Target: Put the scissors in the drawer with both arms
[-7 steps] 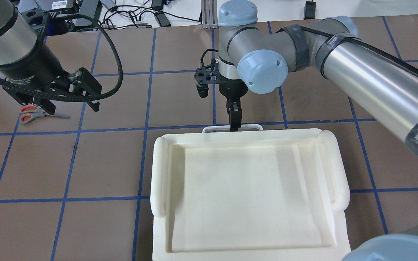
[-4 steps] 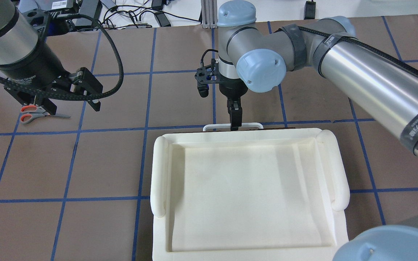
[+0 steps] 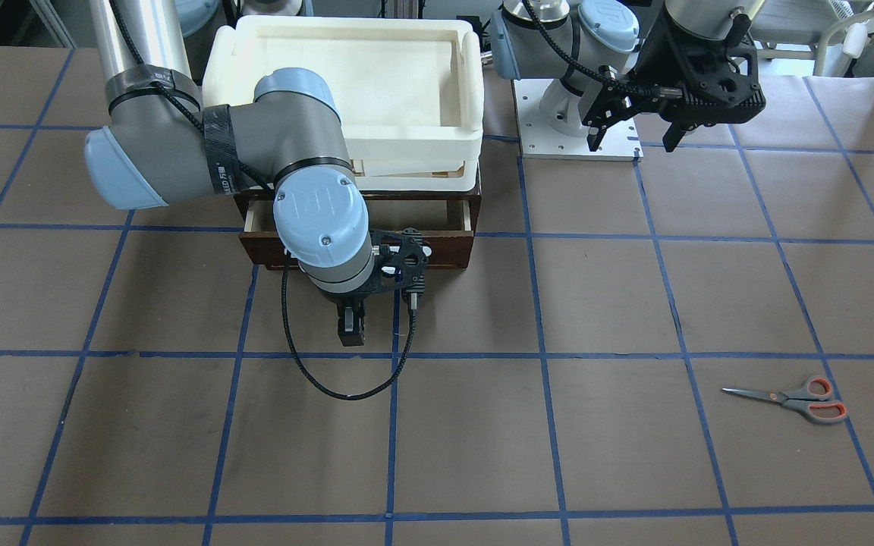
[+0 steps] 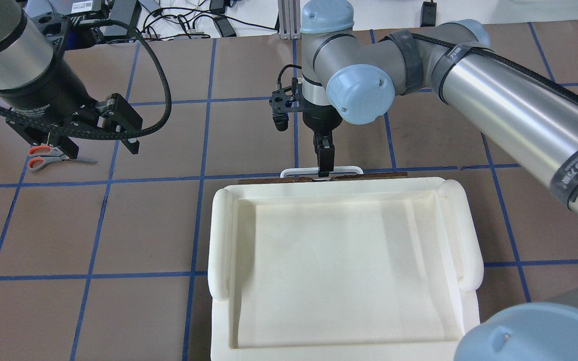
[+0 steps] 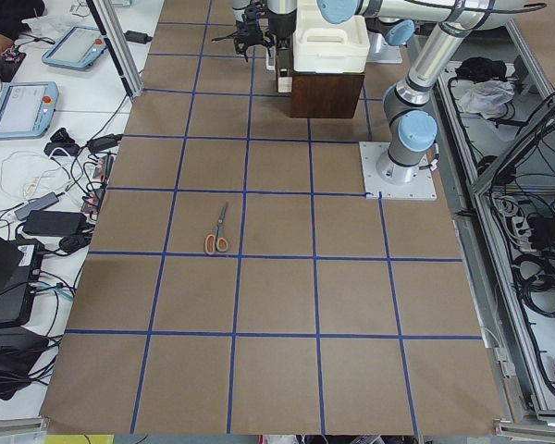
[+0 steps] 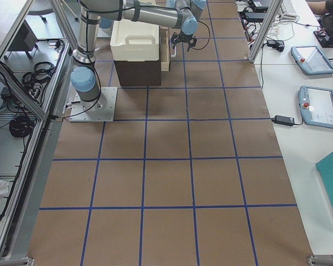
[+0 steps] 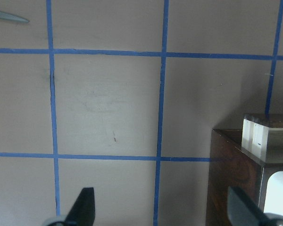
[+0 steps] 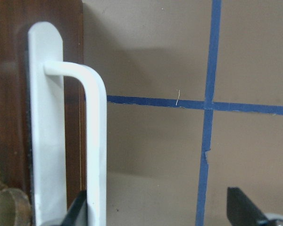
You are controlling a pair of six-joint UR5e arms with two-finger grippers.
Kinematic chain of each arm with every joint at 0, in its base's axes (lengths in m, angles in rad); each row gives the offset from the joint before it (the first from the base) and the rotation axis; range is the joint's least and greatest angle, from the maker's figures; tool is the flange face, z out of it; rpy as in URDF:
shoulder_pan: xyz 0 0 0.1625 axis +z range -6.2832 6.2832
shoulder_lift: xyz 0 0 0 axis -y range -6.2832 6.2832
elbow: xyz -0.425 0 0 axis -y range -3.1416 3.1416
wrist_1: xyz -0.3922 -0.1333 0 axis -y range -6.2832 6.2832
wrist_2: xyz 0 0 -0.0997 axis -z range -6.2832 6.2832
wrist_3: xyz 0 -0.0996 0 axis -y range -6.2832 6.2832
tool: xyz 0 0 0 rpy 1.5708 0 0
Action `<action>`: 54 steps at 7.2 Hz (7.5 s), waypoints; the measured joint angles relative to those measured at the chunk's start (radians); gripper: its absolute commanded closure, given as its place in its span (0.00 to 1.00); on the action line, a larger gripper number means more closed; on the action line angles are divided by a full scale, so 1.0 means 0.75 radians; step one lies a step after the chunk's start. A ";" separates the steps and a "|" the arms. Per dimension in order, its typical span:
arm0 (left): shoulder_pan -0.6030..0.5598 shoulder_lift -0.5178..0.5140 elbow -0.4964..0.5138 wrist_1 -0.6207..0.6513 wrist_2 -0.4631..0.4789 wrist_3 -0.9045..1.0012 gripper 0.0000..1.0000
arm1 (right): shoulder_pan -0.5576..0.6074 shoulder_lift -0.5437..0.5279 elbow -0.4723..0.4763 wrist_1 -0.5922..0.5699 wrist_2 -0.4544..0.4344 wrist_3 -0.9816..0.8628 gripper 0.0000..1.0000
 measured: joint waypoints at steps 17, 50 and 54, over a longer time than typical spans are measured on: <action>0.649 -0.750 -0.037 0.830 0.023 2.569 0.00 | -0.019 0.085 -0.105 -0.096 -0.063 -0.035 0.00; -0.076 -0.329 0.057 0.500 -0.053 1.953 1.00 | -0.065 0.154 -0.204 -0.236 -0.076 -0.162 0.00; -0.258 -0.336 0.069 0.452 -0.060 1.767 1.00 | -0.072 0.152 -0.205 -0.271 -0.076 -0.167 0.00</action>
